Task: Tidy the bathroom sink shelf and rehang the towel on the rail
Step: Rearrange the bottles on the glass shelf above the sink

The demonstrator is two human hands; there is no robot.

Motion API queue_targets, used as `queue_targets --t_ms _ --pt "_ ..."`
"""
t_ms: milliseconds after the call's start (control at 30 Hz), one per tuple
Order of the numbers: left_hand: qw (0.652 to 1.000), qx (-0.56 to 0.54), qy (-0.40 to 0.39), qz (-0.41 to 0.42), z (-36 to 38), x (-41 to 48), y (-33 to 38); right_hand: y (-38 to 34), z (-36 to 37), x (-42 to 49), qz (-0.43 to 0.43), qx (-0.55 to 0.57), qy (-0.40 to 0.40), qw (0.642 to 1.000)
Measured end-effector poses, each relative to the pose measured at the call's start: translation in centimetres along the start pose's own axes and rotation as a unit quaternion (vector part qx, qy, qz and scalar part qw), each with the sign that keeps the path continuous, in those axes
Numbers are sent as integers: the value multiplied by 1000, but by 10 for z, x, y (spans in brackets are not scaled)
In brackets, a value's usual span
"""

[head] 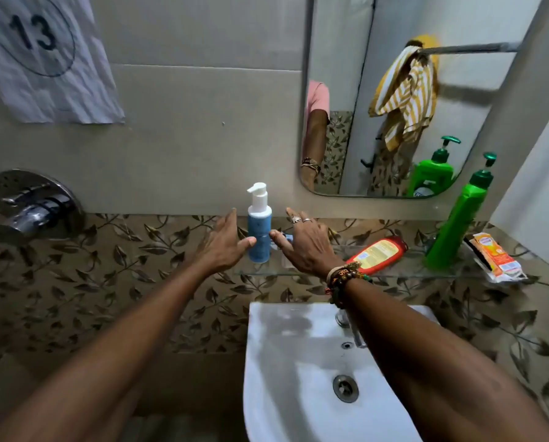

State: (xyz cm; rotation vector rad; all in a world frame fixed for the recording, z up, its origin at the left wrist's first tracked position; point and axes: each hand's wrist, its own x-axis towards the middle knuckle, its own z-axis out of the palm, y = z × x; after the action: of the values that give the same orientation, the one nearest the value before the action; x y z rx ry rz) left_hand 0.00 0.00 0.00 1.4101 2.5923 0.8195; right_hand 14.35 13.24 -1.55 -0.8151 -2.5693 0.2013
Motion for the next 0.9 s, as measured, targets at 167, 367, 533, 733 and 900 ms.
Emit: queue_targets --t_ms 167,367,533,733,900 --pt "996 -86 -24 6 -6 21 0 0 3 6 35 50 0 998" --pt "979 -184 -66 63 2 29 -9 -5 6 5 34 75 -27 996" --pt "973 -200 -91 70 2 41 -11 -12 1 17 18 115 -71 991" --pt "965 -242 -77 69 -10 53 3 -16 -19 27 3 134 -11 991" --pt "965 -238 -62 95 -22 55 38 -2 -40 26 -2 140 48 989"
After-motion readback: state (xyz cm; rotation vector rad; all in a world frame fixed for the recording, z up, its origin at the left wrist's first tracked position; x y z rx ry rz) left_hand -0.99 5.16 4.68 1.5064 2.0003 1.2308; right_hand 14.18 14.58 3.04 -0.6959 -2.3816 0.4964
